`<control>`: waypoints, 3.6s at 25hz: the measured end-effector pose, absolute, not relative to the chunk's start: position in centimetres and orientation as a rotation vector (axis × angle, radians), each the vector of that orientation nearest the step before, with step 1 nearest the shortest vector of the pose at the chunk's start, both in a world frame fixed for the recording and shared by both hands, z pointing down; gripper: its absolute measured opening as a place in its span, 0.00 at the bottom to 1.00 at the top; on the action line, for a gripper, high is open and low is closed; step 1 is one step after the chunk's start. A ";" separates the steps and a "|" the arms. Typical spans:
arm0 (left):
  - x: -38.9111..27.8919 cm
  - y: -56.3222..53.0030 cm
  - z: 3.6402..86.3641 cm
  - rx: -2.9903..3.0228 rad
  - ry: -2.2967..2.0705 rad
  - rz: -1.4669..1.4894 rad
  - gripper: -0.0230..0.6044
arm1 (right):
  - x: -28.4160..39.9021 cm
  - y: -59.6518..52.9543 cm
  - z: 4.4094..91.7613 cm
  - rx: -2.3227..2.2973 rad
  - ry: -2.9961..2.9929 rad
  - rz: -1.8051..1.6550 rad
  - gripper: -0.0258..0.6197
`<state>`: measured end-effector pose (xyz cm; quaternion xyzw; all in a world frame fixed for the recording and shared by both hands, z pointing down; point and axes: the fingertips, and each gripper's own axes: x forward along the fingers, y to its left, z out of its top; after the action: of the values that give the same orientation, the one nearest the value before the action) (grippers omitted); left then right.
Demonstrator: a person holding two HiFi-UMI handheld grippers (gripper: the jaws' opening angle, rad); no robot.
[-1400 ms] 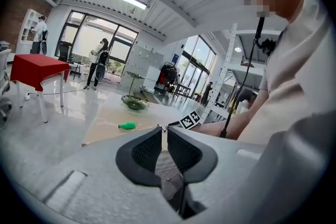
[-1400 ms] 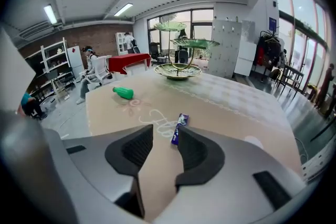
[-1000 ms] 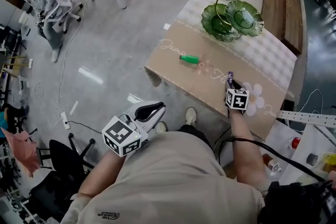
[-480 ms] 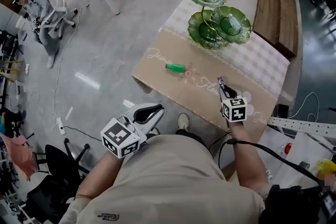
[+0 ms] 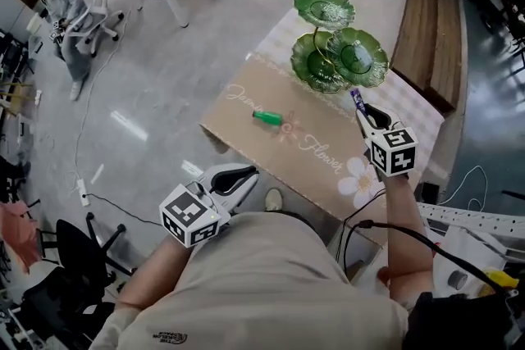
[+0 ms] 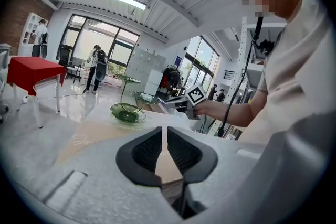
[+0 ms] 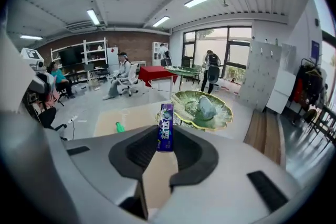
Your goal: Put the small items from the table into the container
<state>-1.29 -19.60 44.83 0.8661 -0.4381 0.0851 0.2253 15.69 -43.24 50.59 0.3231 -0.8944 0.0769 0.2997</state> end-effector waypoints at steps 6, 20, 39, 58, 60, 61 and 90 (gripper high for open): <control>-2.8 -19.0 44.8 2.330 -1.295 0.200 0.08 | 12.9 -50.5 49.9 0.798 -2.339 0.150 0.18; -7.4 -16.6 45.1 2.204 -1.458 0.160 0.08 | 10.9 -57.3 54.4 0.743 -2.141 0.223 0.18; -9.7 -14.0 44.7 2.288 -1.339 0.179 0.08 | 11.8 -53.3 51.2 0.889 -2.180 0.231 0.22; -12.2 -4.2 45.2 2.464 -1.047 0.216 0.08 | 6.8 -19.5 52.3 0.987 -2.364 0.425 0.09; -12.7 -3.3 45.5 2.464 -1.037 0.206 0.08 | 6.0 -16.2 52.8 0.978 -2.379 0.440 0.09; -12.7 -2.9 45.7 2.465 -1.026 0.205 0.08 | 5.7 -14.7 53.0 0.971 -2.385 0.443 0.09; -14.3 -5.4 45.4 2.339 -1.256 0.137 0.08 | -2.0 -25.4 59.0 0.462 -2.410 0.007 0.28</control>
<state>-14.35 -5.43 45.44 0.8542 -0.4588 0.0500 0.2393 -2.03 -25.39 59.04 0.1771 -0.9246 0.0025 0.3372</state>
